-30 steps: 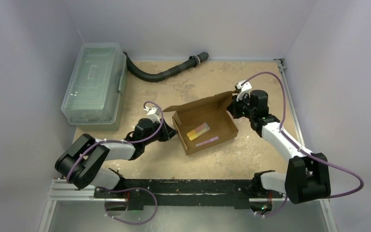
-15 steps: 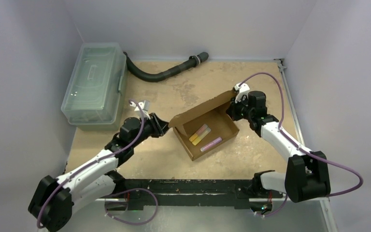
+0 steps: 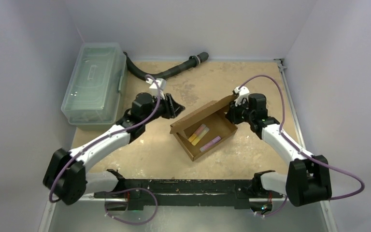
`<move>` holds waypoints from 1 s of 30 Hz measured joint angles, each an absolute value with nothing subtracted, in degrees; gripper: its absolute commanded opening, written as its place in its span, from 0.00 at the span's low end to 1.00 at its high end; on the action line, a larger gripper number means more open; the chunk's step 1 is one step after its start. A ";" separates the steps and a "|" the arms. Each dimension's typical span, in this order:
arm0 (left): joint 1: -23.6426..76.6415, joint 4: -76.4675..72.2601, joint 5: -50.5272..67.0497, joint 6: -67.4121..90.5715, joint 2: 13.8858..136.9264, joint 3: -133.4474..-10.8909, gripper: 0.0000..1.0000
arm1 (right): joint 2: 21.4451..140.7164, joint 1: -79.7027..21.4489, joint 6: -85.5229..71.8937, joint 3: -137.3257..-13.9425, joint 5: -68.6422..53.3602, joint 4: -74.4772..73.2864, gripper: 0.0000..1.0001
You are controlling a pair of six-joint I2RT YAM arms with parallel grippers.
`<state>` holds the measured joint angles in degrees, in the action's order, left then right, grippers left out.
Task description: Fold the paper box
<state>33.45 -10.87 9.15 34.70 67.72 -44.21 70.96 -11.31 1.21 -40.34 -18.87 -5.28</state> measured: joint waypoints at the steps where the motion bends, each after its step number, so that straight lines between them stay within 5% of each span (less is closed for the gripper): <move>1: 33.45 -11.51 11.14 34.68 70.26 -44.31 0.36 | 70.04 -11.31 1.23 -39.86 -18.74 -5.28 0.32; 5: 33.58 -11.25 17.17 34.61 76.23 -44.29 0.35 | 65.36 -11.31 2.17 -37.76 -17.61 -5.39 0.53; 11: 34.52 -12.08 22.63 33.85 79.99 -44.38 0.35 | 58.96 -10.83 8.36 -36.25 -14.31 -6.81 0.68; 20: 35.73 -10.11 24.95 31.00 85.27 -48.07 0.35 | 52.82 -3.77 23.92 -36.29 -11.31 -17.26 0.66; 30: 40.25 -1.45 23.49 24.29 91.11 -57.45 0.36 | 48.34 17.47 50.50 -38.35 -18.46 -36.36 0.65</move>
<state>40.25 -1.45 23.49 24.29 91.11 -57.45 48.34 17.47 50.50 -38.35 -18.46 -36.36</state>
